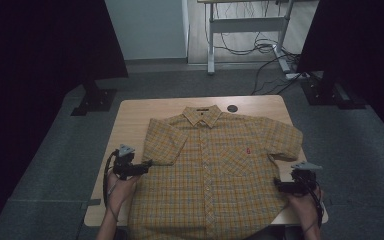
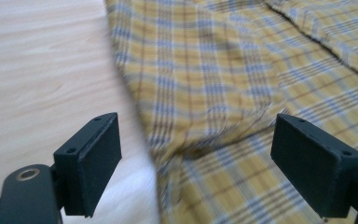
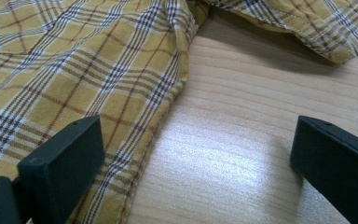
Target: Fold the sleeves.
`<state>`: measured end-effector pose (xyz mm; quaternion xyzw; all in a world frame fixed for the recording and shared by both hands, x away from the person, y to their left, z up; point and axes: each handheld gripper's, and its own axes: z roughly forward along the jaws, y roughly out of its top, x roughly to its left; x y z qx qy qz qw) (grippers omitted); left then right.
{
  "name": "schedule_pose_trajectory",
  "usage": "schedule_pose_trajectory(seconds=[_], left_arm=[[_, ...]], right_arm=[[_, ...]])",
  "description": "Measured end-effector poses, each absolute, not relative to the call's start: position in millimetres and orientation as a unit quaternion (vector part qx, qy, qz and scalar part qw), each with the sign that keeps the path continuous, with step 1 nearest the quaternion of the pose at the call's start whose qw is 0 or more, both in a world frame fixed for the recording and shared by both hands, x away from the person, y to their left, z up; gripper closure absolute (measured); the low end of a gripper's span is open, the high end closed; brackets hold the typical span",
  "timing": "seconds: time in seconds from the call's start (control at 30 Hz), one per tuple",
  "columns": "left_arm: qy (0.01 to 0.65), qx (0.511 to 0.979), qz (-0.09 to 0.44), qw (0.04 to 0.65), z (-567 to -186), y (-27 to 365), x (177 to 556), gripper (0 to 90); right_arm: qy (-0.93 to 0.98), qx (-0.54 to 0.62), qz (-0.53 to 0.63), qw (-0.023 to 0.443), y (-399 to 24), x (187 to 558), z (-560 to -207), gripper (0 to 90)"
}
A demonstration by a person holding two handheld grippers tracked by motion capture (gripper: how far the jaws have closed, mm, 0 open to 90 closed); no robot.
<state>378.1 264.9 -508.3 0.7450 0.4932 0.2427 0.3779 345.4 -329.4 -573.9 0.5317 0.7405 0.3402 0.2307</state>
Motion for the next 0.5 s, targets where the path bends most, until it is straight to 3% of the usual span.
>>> schedule_pose_trajectory(seconds=[0.5], left_arm=[[0.540, 0.737, 0.238, 0.330, -553.1, 301.6, 353.2, 15.1]], right_arm=[[0.735, 0.539, 0.339, 0.233, -328.7, 343.4, -573.9, 2.5]])
